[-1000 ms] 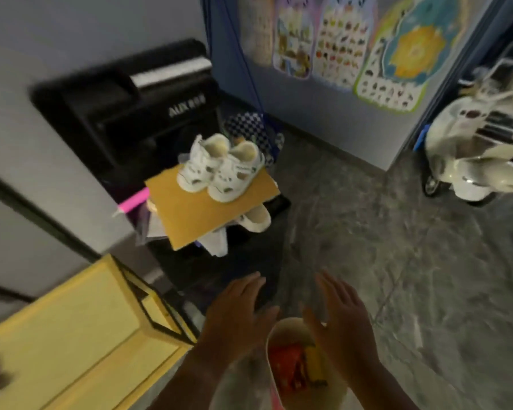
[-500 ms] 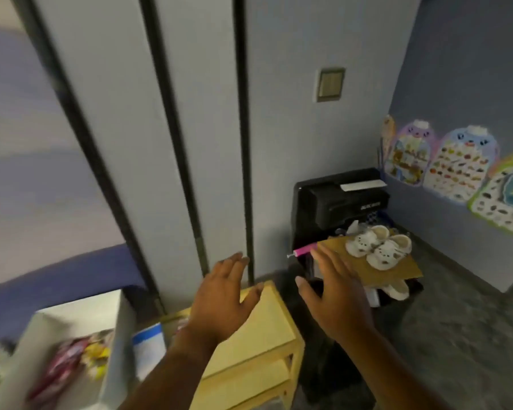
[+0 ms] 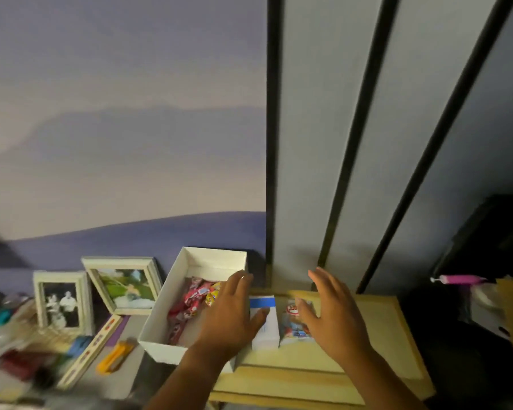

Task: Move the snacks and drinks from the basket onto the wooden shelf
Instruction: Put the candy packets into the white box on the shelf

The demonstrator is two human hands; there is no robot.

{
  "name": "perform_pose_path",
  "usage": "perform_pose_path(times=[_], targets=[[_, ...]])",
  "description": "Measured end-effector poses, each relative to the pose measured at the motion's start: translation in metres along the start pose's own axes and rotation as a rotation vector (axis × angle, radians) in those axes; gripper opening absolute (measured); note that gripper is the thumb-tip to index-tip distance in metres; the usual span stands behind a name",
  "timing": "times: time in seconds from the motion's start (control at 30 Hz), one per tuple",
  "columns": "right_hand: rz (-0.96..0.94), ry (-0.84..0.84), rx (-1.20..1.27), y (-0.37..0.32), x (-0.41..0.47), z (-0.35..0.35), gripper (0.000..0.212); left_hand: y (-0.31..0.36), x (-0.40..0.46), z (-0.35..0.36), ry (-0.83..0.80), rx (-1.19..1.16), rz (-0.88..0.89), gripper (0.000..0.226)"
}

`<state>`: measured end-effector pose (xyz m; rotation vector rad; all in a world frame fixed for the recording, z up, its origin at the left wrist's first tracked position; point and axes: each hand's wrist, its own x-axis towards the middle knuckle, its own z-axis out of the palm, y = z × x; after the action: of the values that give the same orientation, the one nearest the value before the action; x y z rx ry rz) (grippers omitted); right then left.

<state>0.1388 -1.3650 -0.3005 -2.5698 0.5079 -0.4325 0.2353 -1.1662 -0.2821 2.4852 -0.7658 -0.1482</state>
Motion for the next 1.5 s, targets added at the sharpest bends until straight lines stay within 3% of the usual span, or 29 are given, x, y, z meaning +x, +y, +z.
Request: perform_pose_path(times=[0.17, 0.33, 0.43, 0.77, 0.9, 1.03, 1.13, 1.4, 1.5], targets=[[0.176, -0.15, 0.065, 0.06, 0.014, 0.053, 0.063, -0.009, 0.017, 0.073, -0.078, -0.07, -0.173, 0.076], [0.26, -0.276, 0.028, 0.127, 0.024, 0.112, 0.066, -0.023, 0.042, 0.142, -0.136, -0.103, -0.372, 0.095], [0.299, -0.329, 0.096, 0.153, 0.022, 0.151, 0.058, -0.034, 0.049, 0.174, -0.124, -0.06, -0.435, 0.105], [0.452, -0.256, 0.276, 0.131, 0.028, 0.2, 0.061, -0.066, 0.054, 0.213, -0.109, -0.268, -0.521, 0.11], [0.473, -0.284, 0.506, 0.13, 0.025, 0.196, 0.044, -0.065, 0.05, 0.206, -0.125, -0.261, -0.515, 0.114], [0.527, -0.19, 0.653, 0.132, 0.011, 0.166, 0.028, -0.049, 0.048, 0.203, -0.115, -0.252, -0.439, 0.102], [0.541, -0.169, 0.631, 0.137, -0.006, 0.13, 0.019, -0.02, 0.047, 0.205, -0.124, -0.227, -0.312, 0.101], [0.762, 0.131, 0.57, 0.2, -0.144, -0.012, 0.043, 0.122, 0.018, 0.243, -0.269, -0.233, 0.141, 0.096], [0.948, 0.253, 0.532, 0.231, -0.212, -0.063, 0.033, 0.181, -0.017, 0.267, -0.412, -0.235, 0.295, 0.101]])
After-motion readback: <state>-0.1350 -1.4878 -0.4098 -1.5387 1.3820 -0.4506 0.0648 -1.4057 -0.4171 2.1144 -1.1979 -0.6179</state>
